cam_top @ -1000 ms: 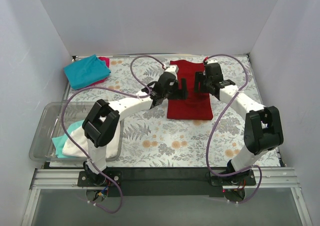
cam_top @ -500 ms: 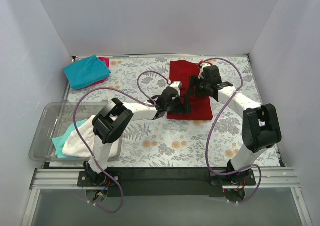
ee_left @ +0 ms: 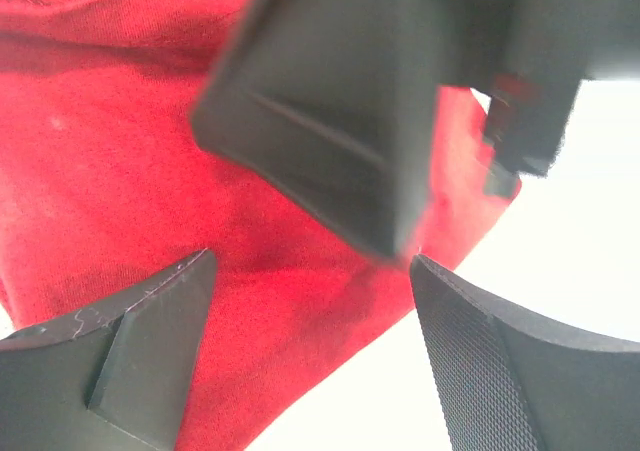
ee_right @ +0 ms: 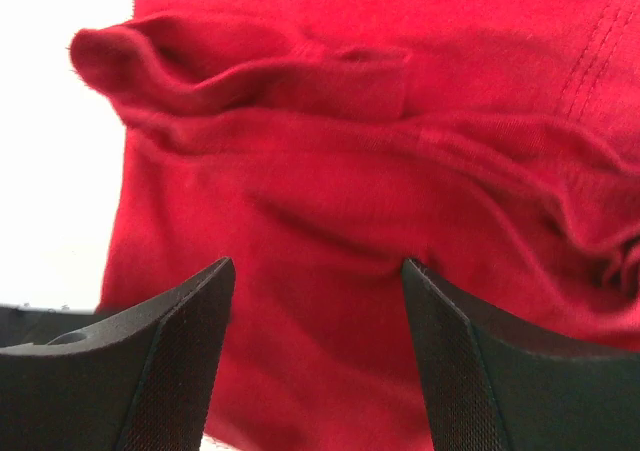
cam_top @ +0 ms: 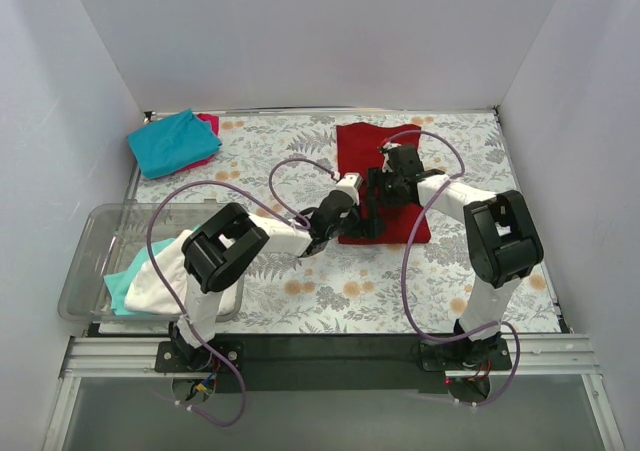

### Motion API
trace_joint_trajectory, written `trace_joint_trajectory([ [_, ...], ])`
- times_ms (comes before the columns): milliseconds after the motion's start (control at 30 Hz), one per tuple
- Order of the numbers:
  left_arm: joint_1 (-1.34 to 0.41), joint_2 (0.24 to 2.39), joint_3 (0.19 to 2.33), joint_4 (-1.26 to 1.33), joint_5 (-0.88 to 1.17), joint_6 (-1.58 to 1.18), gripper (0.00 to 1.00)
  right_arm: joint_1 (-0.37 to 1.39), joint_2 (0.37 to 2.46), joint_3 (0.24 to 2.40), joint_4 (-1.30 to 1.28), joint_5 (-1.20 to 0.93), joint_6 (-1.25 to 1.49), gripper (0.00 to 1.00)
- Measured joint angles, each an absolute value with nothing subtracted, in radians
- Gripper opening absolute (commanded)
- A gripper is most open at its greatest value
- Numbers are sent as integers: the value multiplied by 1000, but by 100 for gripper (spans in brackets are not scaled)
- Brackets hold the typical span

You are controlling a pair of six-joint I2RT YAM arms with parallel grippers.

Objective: Fold and stack the t-shirts
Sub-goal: Fold the tshirt

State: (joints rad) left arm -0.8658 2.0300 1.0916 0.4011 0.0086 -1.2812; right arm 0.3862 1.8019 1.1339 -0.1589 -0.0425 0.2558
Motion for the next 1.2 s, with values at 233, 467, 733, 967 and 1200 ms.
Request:
trace_joint_trajectory([
  [233,-912,1969,952,507,-16,-1317,73,389,1871,1183,-183,13,259,62],
  [467,-957,1938,844,612,-68,-1353,73,391,1884,1213,-202,42,257,62],
  [733,-978,1935,800,675,-102,-1381,73,390,1907,1293,-224,82,229,62],
  [967,-1002,1897,729,709,-118,-1418,73,386,1910,1339,-231,116,206,62],
  [1200,-1031,1785,649,630,-155,-1454,75,389,1702,1158,-239,132,215,62],
])
